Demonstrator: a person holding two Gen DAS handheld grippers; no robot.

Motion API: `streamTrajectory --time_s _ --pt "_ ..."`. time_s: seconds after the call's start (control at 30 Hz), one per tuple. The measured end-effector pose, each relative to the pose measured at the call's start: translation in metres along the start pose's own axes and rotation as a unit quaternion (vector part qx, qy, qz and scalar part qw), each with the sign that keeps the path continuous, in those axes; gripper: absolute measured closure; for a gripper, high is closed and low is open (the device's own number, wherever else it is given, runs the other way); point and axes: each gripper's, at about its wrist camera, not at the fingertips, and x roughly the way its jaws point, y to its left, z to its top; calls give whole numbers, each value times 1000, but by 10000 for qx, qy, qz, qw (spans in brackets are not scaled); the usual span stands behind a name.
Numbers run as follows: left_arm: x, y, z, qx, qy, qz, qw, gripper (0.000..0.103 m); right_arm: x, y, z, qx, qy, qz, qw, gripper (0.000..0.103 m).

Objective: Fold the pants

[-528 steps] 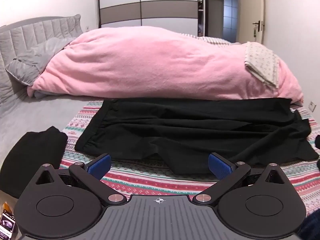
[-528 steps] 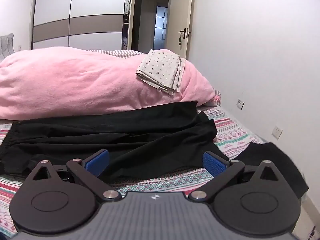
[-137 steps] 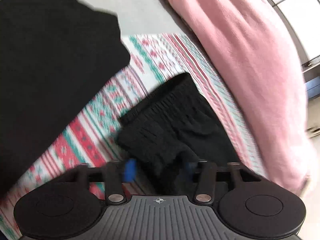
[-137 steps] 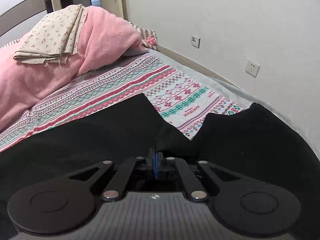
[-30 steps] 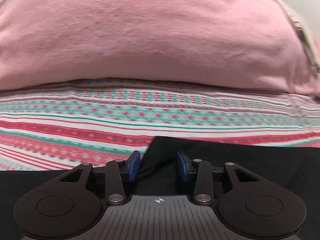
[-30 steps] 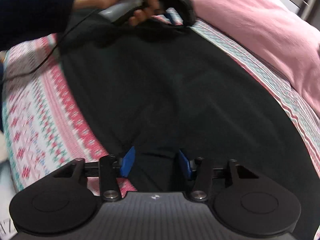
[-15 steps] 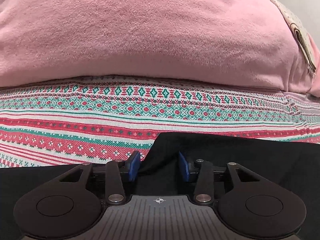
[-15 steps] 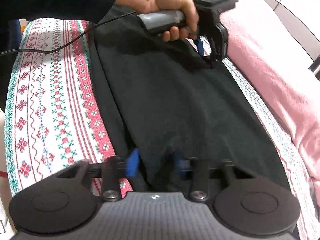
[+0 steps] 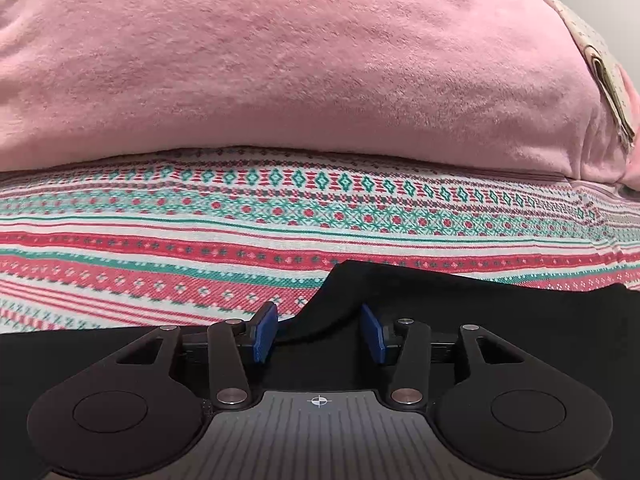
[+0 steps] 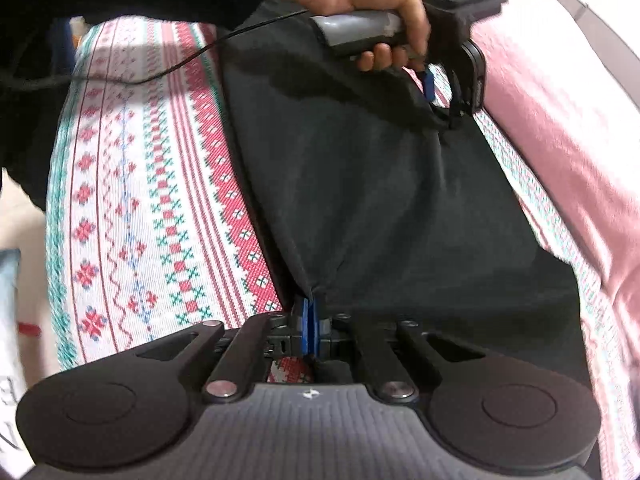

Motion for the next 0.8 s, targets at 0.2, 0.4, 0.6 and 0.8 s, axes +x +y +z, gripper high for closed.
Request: streamTrajectory --time_s 0.2,0.4,0.6,0.8 --pt "-41 3 -10 -117 -258 129 9995 47 -43 -77 -24 1462 -903 -35 9851 59" --pt "-85 -9 -46 -315 -75 -30 9995 46 -59 -217 -112 4096 -640 -1461 8982 60" --pt "-98 -25 -83 -496 250 -22 9985 43 -27 -262 -188 5344 503 -1639 8276 62" --pt "-80 -16 -103 -537 362 487 9967 39 -55 -251 -235 5396 1090 -2223 8047 53"
